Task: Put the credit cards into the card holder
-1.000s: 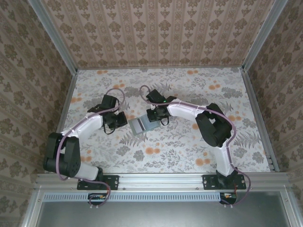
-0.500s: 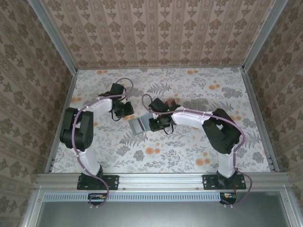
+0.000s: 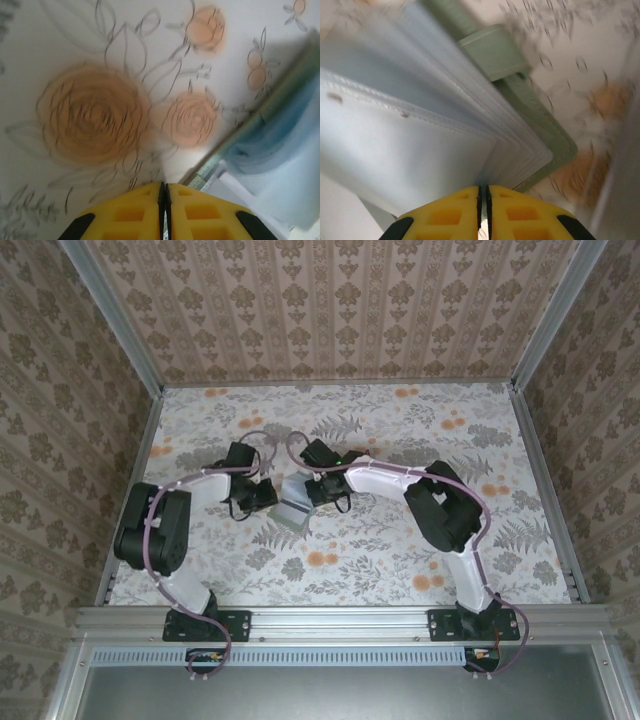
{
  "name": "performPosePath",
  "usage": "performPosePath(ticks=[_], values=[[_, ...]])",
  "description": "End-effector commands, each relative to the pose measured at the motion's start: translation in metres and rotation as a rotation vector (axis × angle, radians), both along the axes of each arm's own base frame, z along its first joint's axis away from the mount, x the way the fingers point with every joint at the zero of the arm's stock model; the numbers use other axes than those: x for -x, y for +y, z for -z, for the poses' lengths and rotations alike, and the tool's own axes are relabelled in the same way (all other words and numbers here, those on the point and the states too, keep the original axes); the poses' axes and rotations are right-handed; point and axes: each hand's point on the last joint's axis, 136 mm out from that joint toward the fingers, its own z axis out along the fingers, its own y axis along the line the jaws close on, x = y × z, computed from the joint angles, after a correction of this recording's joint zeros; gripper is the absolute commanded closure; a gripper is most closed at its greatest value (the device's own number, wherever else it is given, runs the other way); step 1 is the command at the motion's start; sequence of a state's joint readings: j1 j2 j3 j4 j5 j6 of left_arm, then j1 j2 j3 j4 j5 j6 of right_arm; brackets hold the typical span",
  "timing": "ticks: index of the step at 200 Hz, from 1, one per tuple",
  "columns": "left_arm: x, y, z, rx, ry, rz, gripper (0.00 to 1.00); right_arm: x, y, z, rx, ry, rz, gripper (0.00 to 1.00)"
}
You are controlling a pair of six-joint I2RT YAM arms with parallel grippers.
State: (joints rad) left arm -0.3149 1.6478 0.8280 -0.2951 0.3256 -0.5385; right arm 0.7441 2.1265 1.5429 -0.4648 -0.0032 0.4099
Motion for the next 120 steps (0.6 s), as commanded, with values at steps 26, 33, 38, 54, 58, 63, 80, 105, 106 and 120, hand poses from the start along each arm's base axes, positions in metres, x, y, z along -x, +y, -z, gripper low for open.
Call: performPosePath(ticks=[26, 33, 38, 54, 58, 63, 80, 105, 106, 120], values=[[0.062, 0.001, 0.019, -0.023, 0.117, -0.047, 0.87, -0.013, 0.034, 0.007, -0.042, 0.073, -0.089, 0.86], [0.066, -0.003, 0.02, -0.024, 0.12, -0.047, 0.87, -0.014, 0.039, 0.01, -0.052, 0.09, -0.097, 0.86], [0.069, -0.005, 0.021, -0.024, 0.123, -0.046, 0.87, -0.014, 0.042, 0.012, -0.061, 0.101, -0.104, 0.86], [0.078, -0.019, 0.021, -0.019, 0.12, -0.024, 0.87, -0.013, 0.052, 0.013, -0.093, 0.125, -0.13, 0.85], [0.079, -0.022, 0.02, -0.017, 0.119, -0.024, 0.86, -0.012, 0.054, 0.013, -0.1, 0.13, -0.137, 0.86], [0.08, -0.025, 0.02, -0.014, 0.114, -0.026, 0.87, -0.012, 0.058, 0.012, -0.115, 0.135, -0.146, 0.85], [0.081, -0.038, 0.016, 0.006, 0.099, -0.023, 0.87, -0.009, 0.067, 0.009, -0.154, 0.157, -0.174, 0.85], [0.076, -0.056, 0.005, 0.029, 0.071, -0.01, 0.87, -0.009, 0.072, 0.002, -0.178, 0.163, -0.186, 0.85], [0.075, -0.056, 0.004, 0.029, 0.069, -0.01, 0.87, -0.009, 0.072, 0.001, -0.179, 0.162, -0.186, 0.85], [0.072, -0.061, -0.003, 0.035, 0.056, -0.007, 0.87, -0.014, 0.07, -0.01, -0.187, 0.14, -0.181, 0.85]])
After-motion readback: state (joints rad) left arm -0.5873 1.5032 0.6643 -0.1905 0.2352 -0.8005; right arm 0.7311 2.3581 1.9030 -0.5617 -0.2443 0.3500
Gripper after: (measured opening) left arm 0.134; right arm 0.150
